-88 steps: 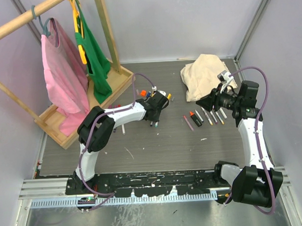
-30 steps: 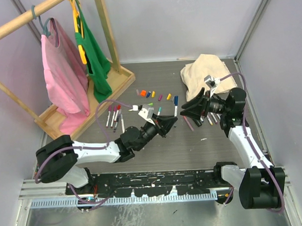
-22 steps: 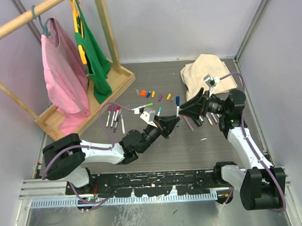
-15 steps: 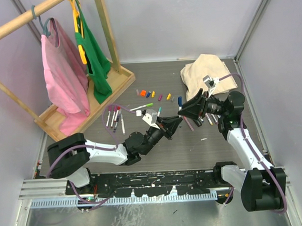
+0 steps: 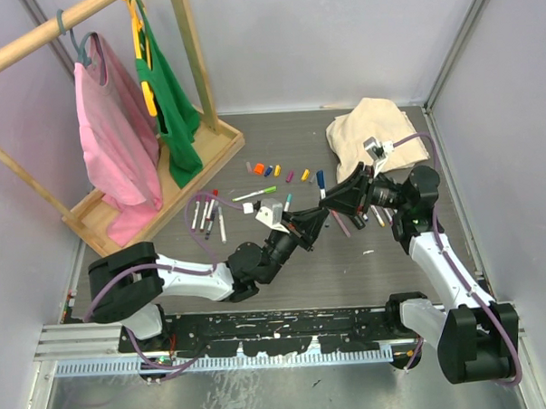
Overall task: Open the pen caps
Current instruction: Pick up the pen from the center of the board.
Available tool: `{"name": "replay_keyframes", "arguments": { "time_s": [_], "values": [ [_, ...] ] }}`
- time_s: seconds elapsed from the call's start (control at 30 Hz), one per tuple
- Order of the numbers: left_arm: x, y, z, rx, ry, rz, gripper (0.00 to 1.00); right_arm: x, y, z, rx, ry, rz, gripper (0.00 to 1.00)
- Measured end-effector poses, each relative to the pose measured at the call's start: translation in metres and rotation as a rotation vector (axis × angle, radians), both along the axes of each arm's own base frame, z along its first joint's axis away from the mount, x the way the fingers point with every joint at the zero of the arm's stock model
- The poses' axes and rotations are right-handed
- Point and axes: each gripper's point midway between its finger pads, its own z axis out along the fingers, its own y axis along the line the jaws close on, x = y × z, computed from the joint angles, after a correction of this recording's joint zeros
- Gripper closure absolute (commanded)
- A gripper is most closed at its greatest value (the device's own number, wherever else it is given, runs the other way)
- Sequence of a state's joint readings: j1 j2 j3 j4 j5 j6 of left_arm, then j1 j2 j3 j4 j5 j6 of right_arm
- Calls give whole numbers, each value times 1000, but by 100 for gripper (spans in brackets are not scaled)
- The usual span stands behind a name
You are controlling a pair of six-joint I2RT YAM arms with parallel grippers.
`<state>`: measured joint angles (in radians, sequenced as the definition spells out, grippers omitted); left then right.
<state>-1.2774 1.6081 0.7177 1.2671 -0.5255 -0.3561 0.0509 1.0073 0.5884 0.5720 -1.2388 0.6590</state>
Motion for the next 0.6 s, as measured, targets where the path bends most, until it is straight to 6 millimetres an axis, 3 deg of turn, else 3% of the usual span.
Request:
{"name": "replay_keyframes", "arguments": {
  "time_s": [0.3, 0.4, 0.5, 0.6],
  "values": [
    [0, 0, -3, 0, 18, 10, 100, -3, 4, -3, -13, -33, 18, 74],
    [1, 0, -6, 2, 29, 12, 99, -5, 5, -4, -20, -48, 24, 84],
    [1, 0, -7, 3, 33, 9, 78, -4, 5, -5, -27, -63, 23, 94],
    [-1, -2, -8, 8, 34, -2, 60, -4, 5, -9, -39, -74, 22, 98]
  ]
}}
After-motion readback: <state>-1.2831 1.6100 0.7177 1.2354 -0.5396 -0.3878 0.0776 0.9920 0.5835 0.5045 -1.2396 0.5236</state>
